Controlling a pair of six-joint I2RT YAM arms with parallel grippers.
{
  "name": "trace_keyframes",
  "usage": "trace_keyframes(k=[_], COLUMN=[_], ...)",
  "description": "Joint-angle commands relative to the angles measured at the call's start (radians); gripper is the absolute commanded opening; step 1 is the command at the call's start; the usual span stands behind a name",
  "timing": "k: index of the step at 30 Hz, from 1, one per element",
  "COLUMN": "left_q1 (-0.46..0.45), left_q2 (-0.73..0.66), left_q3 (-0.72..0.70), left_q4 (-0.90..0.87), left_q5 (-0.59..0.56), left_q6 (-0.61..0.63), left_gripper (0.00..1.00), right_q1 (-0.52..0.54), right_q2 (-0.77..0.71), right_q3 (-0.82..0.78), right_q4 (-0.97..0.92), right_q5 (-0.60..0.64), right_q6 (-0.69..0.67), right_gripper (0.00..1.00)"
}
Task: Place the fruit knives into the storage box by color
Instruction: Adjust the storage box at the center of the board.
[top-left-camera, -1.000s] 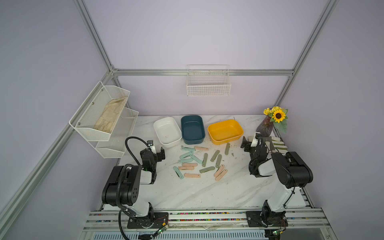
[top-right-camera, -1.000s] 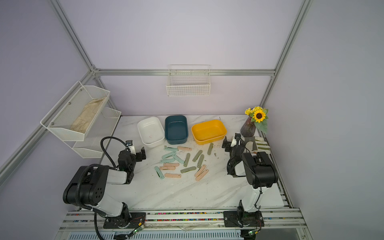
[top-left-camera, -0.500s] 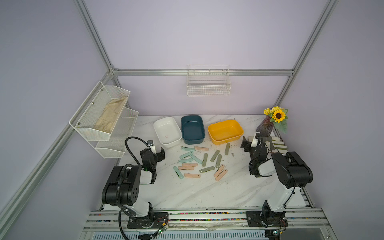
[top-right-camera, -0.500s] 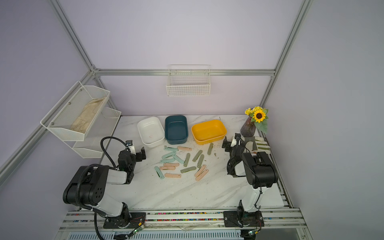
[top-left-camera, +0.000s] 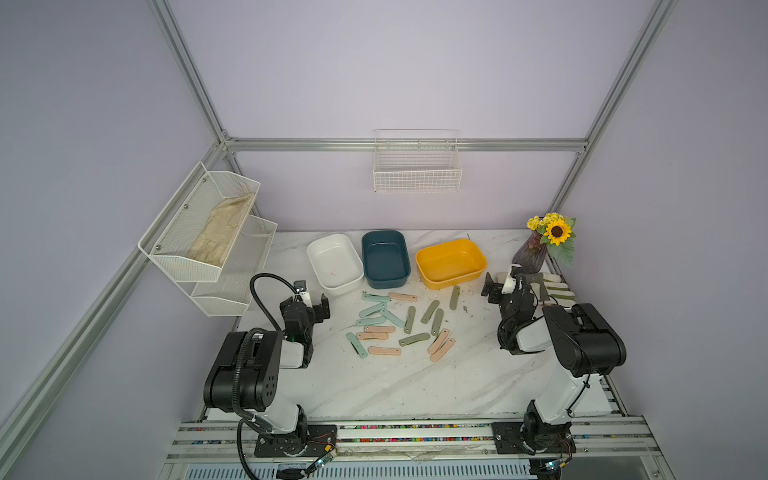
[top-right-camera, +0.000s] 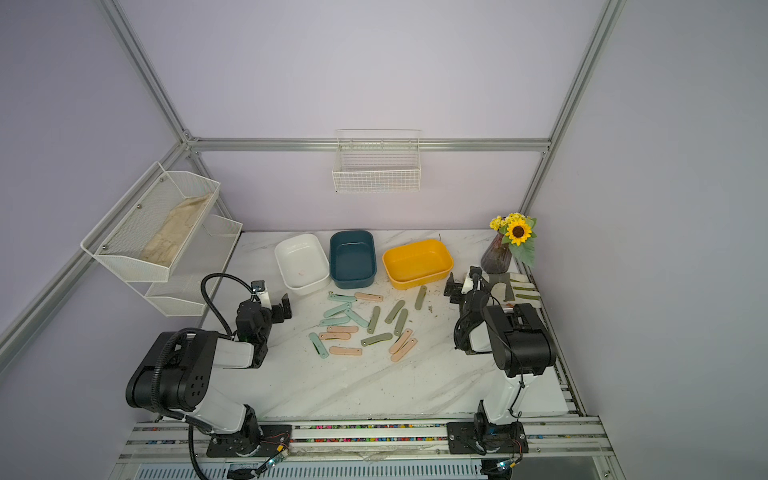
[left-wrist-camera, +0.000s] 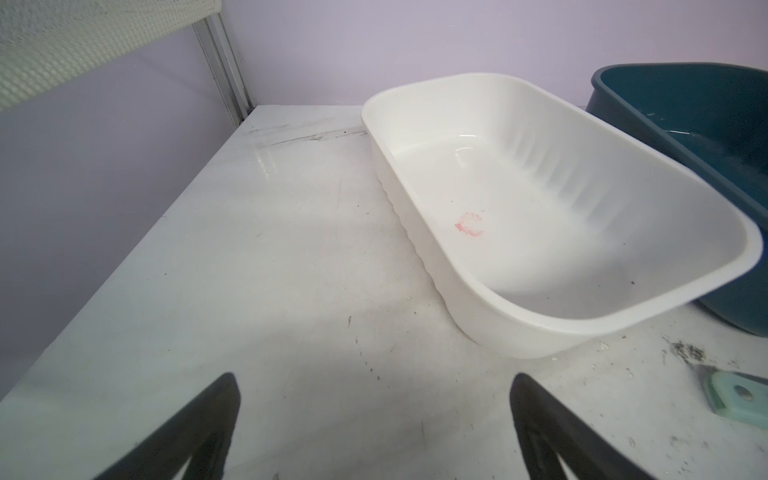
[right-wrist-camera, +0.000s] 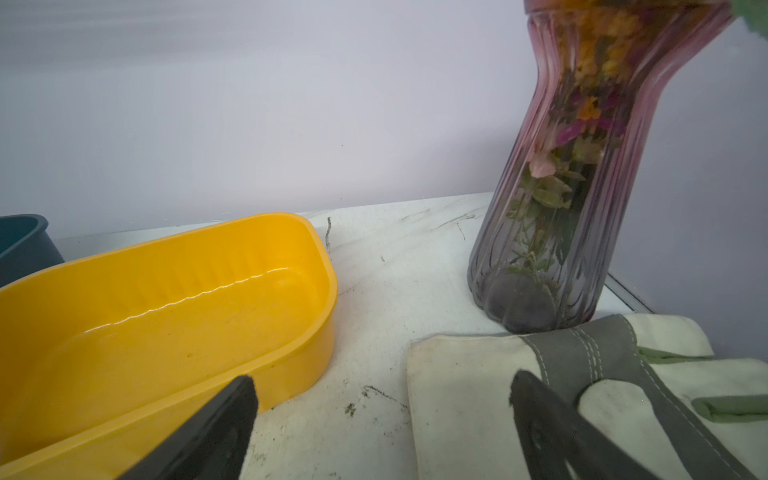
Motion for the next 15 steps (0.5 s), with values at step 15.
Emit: trace_keyframes(k=[15], left_q1=[0.005], left_q2=[-0.473], left_q3=[0.135], left_q4=[-0.52], left_q5=[-0.183], left_q6=[-0.198], left_gripper=[1.0], right_q1=[-0.011], right_q2=[-0.459], right_q3=[0.3], right_q4=[-0.792], right_q5=[0.052], right_q6=[0.372], right_gripper=[0.97])
